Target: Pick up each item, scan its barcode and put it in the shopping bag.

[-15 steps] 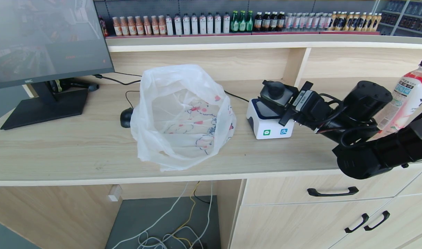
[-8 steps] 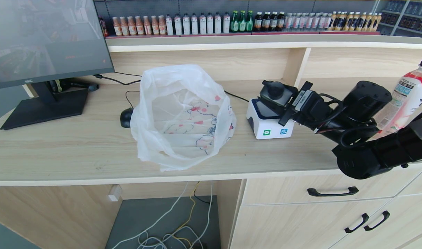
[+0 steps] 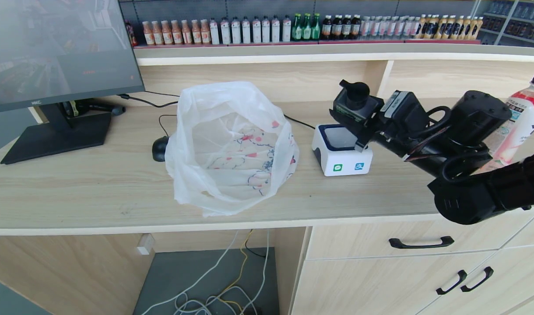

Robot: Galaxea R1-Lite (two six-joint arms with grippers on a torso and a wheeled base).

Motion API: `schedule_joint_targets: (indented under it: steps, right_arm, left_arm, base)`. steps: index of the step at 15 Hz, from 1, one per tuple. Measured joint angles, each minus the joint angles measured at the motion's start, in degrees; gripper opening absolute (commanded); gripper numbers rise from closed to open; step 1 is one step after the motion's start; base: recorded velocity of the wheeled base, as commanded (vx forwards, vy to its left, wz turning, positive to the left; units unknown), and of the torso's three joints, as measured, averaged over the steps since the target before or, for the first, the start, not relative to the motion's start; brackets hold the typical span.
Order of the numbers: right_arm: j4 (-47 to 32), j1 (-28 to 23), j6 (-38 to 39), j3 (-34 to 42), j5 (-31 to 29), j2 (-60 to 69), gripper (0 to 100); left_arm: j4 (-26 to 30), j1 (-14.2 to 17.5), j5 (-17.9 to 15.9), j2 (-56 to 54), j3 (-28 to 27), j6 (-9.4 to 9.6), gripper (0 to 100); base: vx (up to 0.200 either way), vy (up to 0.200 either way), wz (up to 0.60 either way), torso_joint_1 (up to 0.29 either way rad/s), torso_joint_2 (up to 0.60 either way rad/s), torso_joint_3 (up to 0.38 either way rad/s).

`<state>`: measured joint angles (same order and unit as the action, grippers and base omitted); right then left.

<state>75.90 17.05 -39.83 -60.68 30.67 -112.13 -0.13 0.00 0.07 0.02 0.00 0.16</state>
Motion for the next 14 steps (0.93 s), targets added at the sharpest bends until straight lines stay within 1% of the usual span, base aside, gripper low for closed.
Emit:
schedule_joint_targets:
  steps: [3,5,8,10,12,14]
  right_arm:
    - [0.3,1.8,8.9,0.7,-5.7,3.4,0]
    - [1.0,3.2,14.9,2.1,-7.7,5.2,0]
    - [5.5,3.9,21.6,6.7,-9.0,7.3,0]
    - [9.0,4.2,25.8,10.5,-11.1,8.2,0]
    - [12.0,4.4,29.0,13.2,-17.5,8.7,0]
    - [12.6,5.2,29.7,16.1,-22.8,9.0,0]
  left_arm:
    - [0.0,0.0,0.0,0.0,0.0,0.00,100]
    - [0.0,0.0,0.0,0.0,0.0,0.02,100]
    - [0.0,0.0,0.0,0.0,0.0,0.02,100]
    - [0.0,0.0,0.0,0.0,0.0,0.00,100]
    - [0.0,0.0,0.0,0.0,0.0,0.02,100]
    - [0.0,0.0,0.0,0.0,0.0,0.06,100]
  base:
    - [0.000,0.000,0.00,0.000,0.00,0.000]
    - [0.000,0.000,0.00,0.000,0.00,0.000]
    - [0.000,0.000,0.00,0.000,0.00,0.000]
    - [0.000,0.000,0.00,0.000,0.00,0.000]
    - [0.000,0.000,0.00,0.000,0.00,0.000]
    - [0.000,0.000,0.00,0.000,0.00,0.000]
